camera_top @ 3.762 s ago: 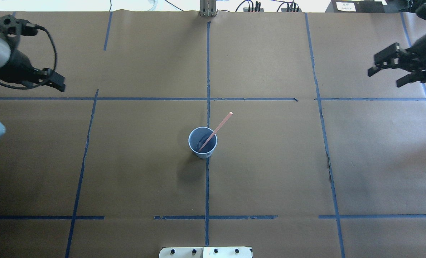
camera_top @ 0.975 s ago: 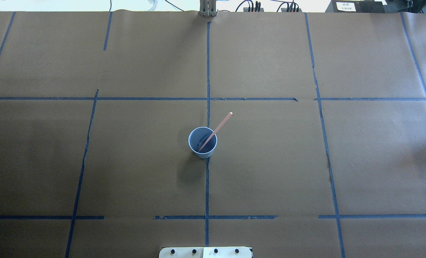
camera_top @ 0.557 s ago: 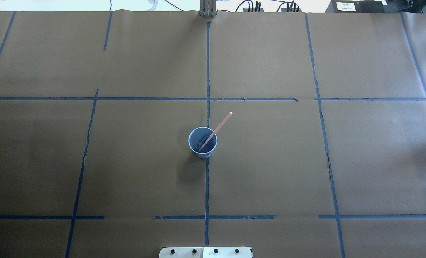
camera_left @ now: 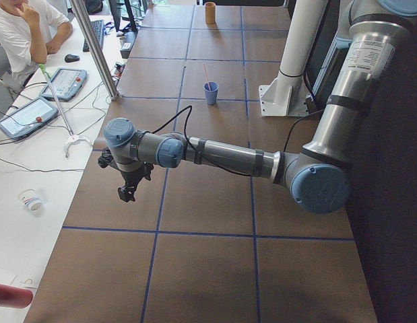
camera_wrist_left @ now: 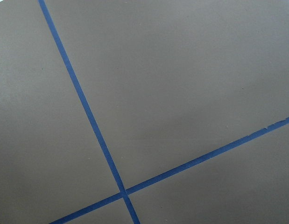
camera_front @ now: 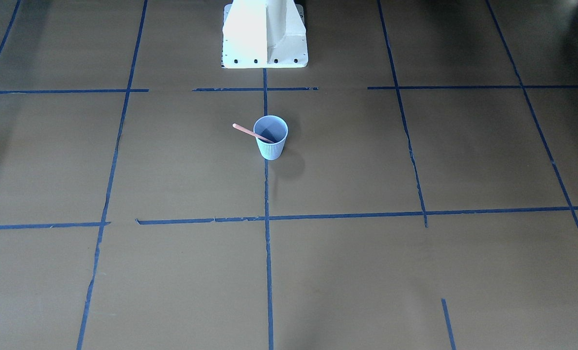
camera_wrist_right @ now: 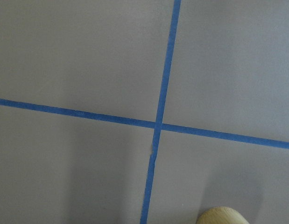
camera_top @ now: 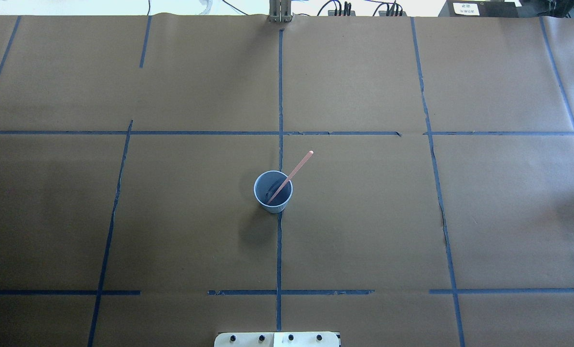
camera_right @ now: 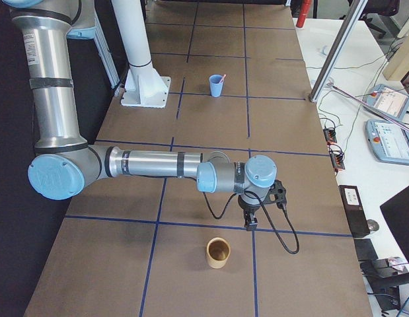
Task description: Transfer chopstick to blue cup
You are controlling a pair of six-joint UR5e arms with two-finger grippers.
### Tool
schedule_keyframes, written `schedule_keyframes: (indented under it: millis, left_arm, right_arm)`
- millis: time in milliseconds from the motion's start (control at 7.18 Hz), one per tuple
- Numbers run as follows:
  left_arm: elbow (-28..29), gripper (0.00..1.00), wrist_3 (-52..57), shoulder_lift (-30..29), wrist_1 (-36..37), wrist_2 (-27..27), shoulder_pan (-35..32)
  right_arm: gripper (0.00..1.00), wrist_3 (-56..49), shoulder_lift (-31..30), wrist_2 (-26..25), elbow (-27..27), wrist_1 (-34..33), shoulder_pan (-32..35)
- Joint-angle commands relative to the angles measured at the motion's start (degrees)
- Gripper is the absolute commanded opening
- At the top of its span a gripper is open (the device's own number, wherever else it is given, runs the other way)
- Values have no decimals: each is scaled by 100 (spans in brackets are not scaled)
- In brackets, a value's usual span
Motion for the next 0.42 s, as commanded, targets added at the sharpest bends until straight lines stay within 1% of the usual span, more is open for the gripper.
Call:
schedule_keyframes:
  millis: [0, 279]
  left_arm:
    - [-9, 100, 7, -3, -3, -10, 0]
    - [-1, 100, 15, -65, -38, -19, 0]
  right_arm:
    - [100, 9, 9, -6, -4, 0, -37]
    - [100, 18, 0, 2, -4, -9, -81]
